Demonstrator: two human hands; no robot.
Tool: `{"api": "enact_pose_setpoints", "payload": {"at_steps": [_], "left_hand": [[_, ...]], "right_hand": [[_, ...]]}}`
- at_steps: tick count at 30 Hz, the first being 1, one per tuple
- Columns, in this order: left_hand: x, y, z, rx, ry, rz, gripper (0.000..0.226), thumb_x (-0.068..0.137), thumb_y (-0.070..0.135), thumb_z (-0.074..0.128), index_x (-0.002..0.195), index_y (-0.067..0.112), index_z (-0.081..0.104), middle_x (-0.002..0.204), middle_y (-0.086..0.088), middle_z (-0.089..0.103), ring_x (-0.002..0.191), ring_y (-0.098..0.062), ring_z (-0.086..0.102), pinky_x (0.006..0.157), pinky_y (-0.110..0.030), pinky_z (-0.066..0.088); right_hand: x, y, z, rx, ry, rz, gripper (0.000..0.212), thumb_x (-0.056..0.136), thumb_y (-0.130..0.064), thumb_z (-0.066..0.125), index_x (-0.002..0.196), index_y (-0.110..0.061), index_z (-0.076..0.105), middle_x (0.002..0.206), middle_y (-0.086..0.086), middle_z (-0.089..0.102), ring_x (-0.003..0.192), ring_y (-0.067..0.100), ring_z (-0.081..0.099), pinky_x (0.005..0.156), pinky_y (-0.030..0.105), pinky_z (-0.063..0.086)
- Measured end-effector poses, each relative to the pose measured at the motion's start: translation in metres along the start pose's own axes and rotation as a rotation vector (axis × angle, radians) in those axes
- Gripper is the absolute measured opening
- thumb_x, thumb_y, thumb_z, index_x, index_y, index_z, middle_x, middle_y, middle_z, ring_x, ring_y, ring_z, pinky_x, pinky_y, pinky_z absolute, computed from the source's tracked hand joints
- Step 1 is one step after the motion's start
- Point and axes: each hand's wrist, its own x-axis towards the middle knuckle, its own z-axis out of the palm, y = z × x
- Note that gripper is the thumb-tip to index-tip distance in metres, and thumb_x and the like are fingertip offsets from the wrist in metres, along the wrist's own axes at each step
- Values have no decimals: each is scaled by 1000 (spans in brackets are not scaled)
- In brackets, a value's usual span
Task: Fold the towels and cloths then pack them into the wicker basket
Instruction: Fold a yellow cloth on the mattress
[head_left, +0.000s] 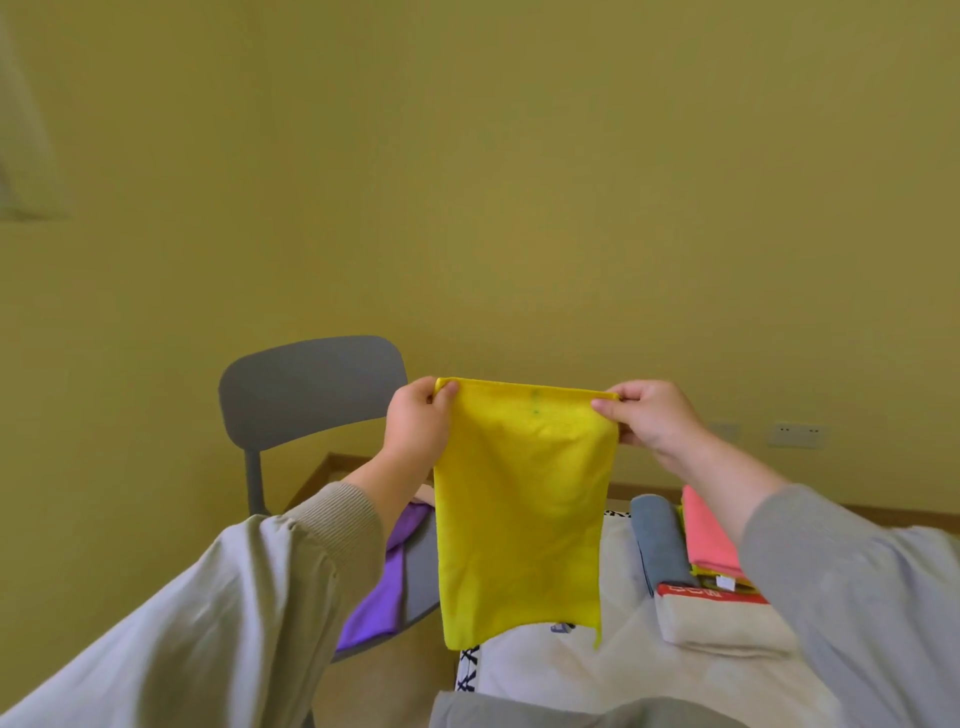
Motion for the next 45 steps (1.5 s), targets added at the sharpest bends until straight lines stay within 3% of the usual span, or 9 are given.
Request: {"api": "enact_pose_setpoints", "payload": {"at_steps": [4,11,17,21,24,29,34,39,45], "left_hand": [[2,-6,-4,10,-68,-28,31,99,27,47,72,11,48,57,0,33,53,-14,30,49,-26,28],[4,-25,-3,-15,-243,-120,25,98,30,50,84,10,55,64,-6,38,60,-20,41,56,-30,42],[2,-54,17,-14,-274,-213,26,97,29,51,79,12,56,60,-4,37,52,-17,35,48,-21,31],[13,-74,41,221,-223,-144,41,96,28,53,60,15,39,56,-1,33,55,-17,31,52,-28,22],[24,-87,62,458,-225,-83,35,96,29,53,67,9,48,61,-3,37,64,-21,39,56,-30,28],[25,-130,94,629,-249,-77,27,96,30,50,75,14,58,68,-4,52,75,-28,55,61,-31,40],[26,-177,124,112,-333,-434,23,100,15,44,109,2,61,90,-15,69,64,-21,64,63,-30,52],[32,-199,137,-214,-298,-684,32,99,13,41,127,1,52,119,-14,64,100,-23,63,88,-36,48],[25,-205,135,-283,-198,-809,22,96,28,50,94,10,62,81,-9,67,66,-17,67,81,-33,51]], "right_hand": [[2,0,3,-91,107,-90,16,84,-10,69,69,-10,64,65,9,56,58,19,48,56,27,40],[7,22,-1,-174,-24,-18,21,92,-20,60,73,-11,57,69,11,47,68,22,41,64,33,33],[11,59,-1,-272,-138,110,20,96,-20,54,79,-8,53,74,13,47,70,22,44,62,32,35],[32,82,5,-477,-53,89,25,92,-19,59,71,-8,51,64,11,46,65,23,49,60,35,41],[53,104,9,-572,17,77,25,87,-16,66,64,-15,56,64,2,52,73,23,53,67,30,40],[73,153,18,-663,63,165,13,85,-19,69,89,-8,73,82,5,64,84,23,59,69,26,37],[84,200,38,-307,0,386,9,100,-13,44,94,-10,50,54,7,64,37,13,58,42,19,43],[89,224,48,-72,-10,473,12,101,-21,41,94,-15,49,105,19,66,89,24,63,72,32,47],[72,233,53,117,154,601,9,96,-12,49,102,-8,54,78,12,63,61,16,63,62,29,46]]}}
